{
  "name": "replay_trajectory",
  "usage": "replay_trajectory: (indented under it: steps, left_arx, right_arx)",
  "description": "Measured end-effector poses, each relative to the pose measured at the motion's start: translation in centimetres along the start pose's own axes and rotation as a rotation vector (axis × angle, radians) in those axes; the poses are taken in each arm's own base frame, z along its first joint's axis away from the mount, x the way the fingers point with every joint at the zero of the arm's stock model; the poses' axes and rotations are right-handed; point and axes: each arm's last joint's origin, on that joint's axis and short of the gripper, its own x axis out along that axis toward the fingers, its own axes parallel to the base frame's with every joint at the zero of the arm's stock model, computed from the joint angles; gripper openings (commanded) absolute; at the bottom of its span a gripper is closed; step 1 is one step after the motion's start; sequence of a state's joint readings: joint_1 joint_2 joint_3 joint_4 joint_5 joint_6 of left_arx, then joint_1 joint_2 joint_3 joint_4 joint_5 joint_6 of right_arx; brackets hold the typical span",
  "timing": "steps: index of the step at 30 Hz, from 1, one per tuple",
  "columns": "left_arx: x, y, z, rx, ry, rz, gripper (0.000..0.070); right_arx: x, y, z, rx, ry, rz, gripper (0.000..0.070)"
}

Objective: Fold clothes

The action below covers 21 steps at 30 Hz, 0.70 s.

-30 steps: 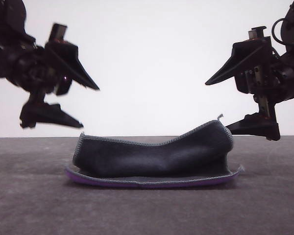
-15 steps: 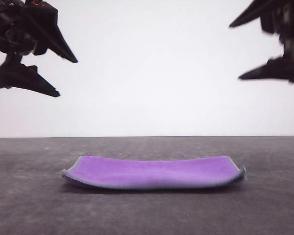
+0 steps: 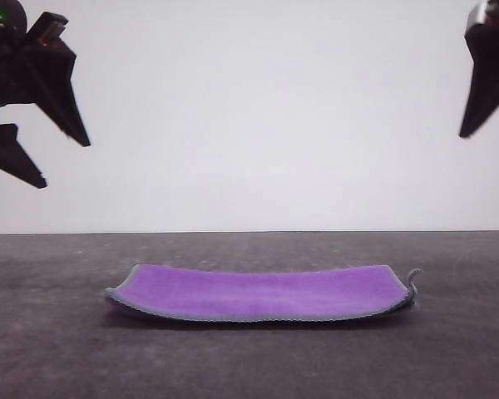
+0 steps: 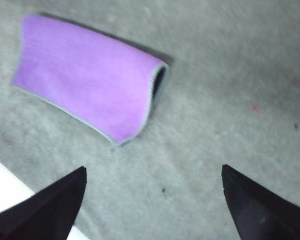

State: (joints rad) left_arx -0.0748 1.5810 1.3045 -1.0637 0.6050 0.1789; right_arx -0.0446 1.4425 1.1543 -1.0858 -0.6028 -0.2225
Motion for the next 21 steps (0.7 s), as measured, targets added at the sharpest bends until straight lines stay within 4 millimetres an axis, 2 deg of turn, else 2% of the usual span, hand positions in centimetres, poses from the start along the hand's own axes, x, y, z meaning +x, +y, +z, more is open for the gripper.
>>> replay_trajectory:
  steps: [11, 16, 21]
  left_arx:
    - [-0.4, 0.6, -0.1, -0.028, -0.002, 0.041, 0.0441]
    - [-0.4, 0.6, -0.1, -0.028, -0.002, 0.041, 0.044]
    - [-0.4, 0.6, -0.1, -0.028, -0.003, 0.041, 0.044]
  right_arx:
    - [1.9, -1.5, -0.5, 0.029, -0.062, -0.011, 0.0551]
    - [3.7, -2.1, -0.7, 0.046, -0.128, 0.067, 0.0551]
    - [6.0, -1.8, -0.4, 0.054, -0.079, 0.144, 0.055]
